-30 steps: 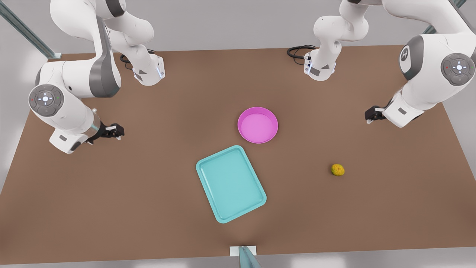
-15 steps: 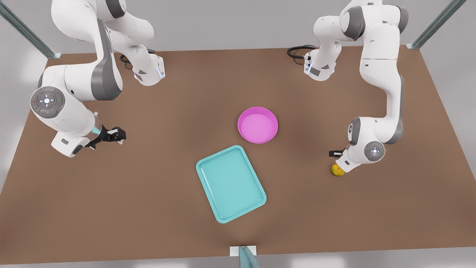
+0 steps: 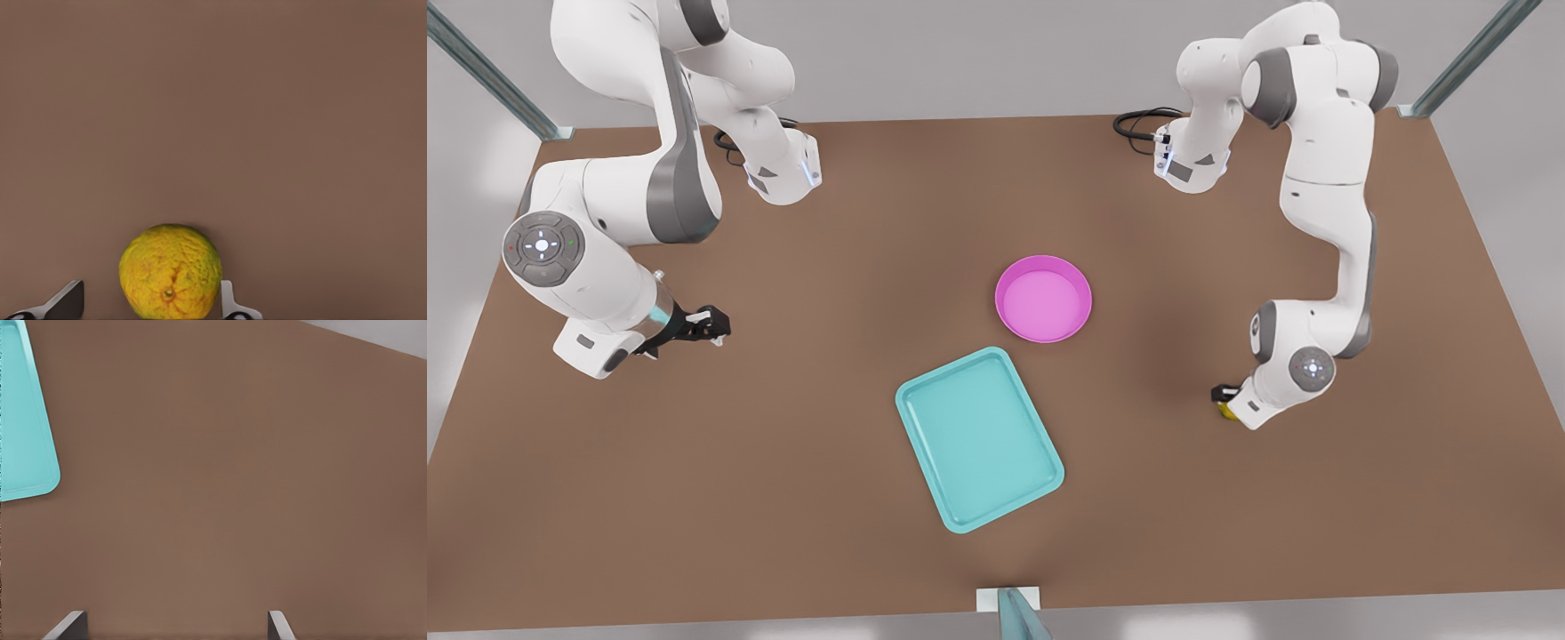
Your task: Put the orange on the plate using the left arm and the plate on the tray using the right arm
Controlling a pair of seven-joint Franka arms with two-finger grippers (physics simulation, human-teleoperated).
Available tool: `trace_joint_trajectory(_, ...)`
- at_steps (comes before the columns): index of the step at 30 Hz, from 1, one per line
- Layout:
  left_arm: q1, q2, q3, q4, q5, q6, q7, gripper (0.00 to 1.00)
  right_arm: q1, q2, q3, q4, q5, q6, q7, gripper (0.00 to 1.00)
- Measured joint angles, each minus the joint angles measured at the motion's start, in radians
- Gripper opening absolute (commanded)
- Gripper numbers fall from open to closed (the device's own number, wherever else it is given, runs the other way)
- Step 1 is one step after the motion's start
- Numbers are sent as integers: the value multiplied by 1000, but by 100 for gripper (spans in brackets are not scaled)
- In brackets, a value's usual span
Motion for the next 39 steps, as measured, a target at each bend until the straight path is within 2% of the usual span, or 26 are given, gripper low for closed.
trace_joint_trajectory(8,0,33,-5,1,0,42,0,100,0,8,-1,0,10,1,-2,100)
trace_joint_trajectory(9,0,35,-5,1,0,44,0,96,0,9,-1,0,11,1,-2,100)
trace_joint_trajectory(10,0,37,-6,1,0,46,0,73,0,9,-1,0,11,1,-2,100)
trace_joint_trajectory(11,0,37,-6,1,2,48,-2,64,0,10,0,0,11,2,-2,100)
trace_joint_trajectory(14,0,39,-6,2,10,52,-10,60,0,12,0,0,13,2,-3,100)
trace_joint_trajectory(17,-1,4,-14,2,13,44,-21,60,-1,12,1,0,14,2,-3,100)
trace_joint_trajectory(20,-43,-52,-93,72,8,-47,-55,60,-1,12,0,0,15,2,-4,100)
trace_joint_trajectory(22,-156,-70,-178,152,5,-152,-109,60,0,13,0,0,15,2,-4,100)
trace_joint_trajectory(24,-310,-65,-219,210,-10,-240,-181,61,0,14,0,0,15,2,-4,100)
trace_joint_trajectory(27,-451,6,-235,297,-51,-327,-295,61,0,15,-1,0,15,2,-4,100)
trace_joint_trajectory(33,-507,15,-242,264,-77,-518,-472,61,-1,15,0,-1,20,2,-4,100)
trace_joint_trajectory(34,-512,16,-245,262,-81,-551,-496,65,-1,15,-1,-1,21,2,-4,100)
trace_joint_trajectory(35,-518,18,-248,261,-85,-578,-518,100,-1,15,-1,-1,22,2,-5,100)
trace_joint_trajectory(39,-524,21,-248,261,-93,-673,-595,100,-1,21,-1,-1,25,2,-5,100)
